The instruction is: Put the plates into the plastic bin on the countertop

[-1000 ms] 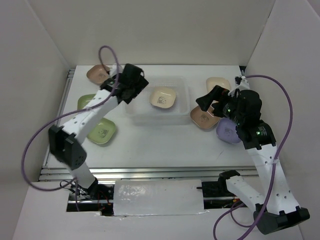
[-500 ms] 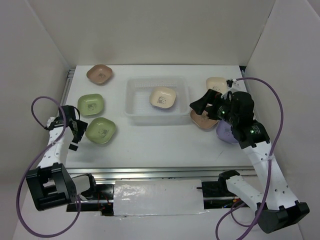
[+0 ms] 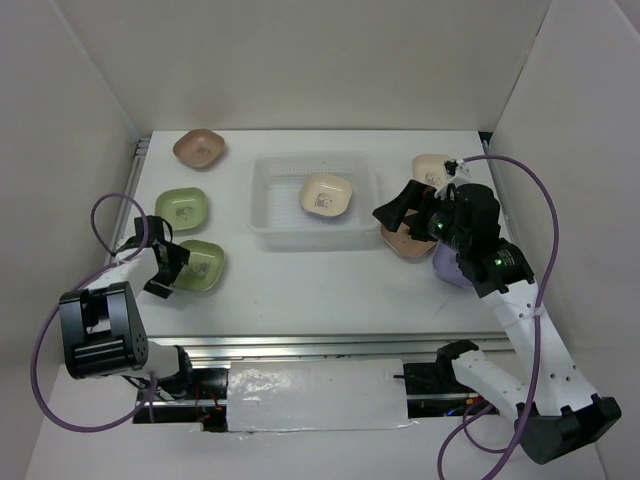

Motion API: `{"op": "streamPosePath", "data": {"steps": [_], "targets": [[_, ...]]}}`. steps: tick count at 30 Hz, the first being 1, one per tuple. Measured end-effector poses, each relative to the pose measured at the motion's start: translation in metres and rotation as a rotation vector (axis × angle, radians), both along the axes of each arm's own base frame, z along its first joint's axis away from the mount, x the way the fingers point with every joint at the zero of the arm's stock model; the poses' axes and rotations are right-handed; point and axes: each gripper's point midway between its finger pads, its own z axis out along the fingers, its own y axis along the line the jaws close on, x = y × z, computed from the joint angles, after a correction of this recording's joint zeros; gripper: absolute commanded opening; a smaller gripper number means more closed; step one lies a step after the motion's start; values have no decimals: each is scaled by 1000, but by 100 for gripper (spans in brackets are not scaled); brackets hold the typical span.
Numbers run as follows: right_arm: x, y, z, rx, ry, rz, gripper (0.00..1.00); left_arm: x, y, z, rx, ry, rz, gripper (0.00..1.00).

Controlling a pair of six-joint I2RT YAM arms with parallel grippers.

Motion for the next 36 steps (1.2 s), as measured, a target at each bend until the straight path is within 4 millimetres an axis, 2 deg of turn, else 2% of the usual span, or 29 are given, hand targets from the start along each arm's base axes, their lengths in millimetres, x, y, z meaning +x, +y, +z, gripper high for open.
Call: {"op": "streamPosePath", "data": {"steps": [1, 2, 3, 4, 5, 7, 8, 10, 14, 17, 20, 22, 26, 28, 29, 32, 34, 36], "targets": [[0, 0, 0, -1, 1, -1, 100, 3, -3, 0, 6, -11, -13, 87], [0, 0, 0, -1, 1, -2, 100, 6, -5, 1, 10, -20, -23, 73], [1, 0, 0, -2, 1, -3, 100, 7, -7, 0, 11, -25, -28, 65], [1, -1, 0, -3, 0, -5, 100, 7, -8, -1, 14, -26, -32, 53], [1, -1, -1, -3, 0, -7, 100, 8, -10, -1, 9, -31, -33, 33], [1, -1, 0, -4, 0, -9, 100, 8, -13, -4, 0, -31, -40, 22], [1, -1, -1, -4, 0, -10, 100, 8, -14, -6, -6, -30, -36, 10], [2, -2, -1, -5, 0, -12, 100, 15, -16, 0, -20, -73, -31, 1], [2, -2, -1, -8, 0, -17, 100, 10, -21, 2, -24, -75, -45, 0], [3, -4, -1, -12, -3, -23, 100, -6, -30, 20, -11, -76, -73, 0], [3, -9, 0, -19, -7, -37, 100, -10, -43, 66, 25, -192, -129, 0], [4, -15, 4, -25, -14, -57, 100, 0, -51, 114, 50, -336, -187, 0], [7, -29, 14, -36, -28, -104, 100, 32, -77, 214, 82, -602, -329, 0], [9, -36, 18, -37, -36, -129, 100, 52, -107, 249, 64, -695, -456, 0], [10, -39, 20, -38, -39, -139, 100, 66, -123, 260, 56, -717, -518, 0], [11, -49, 21, -39, -37, -170, 100, 117, -179, 283, 29, -717, -702, 0], [10, -55, 20, -40, -32, -189, 100, 153, -214, 274, 22, -672, -767, 0], [10, -59, 20, -40, -30, -203, 100, 177, -244, 255, 9, -617, -783, 0]]}}
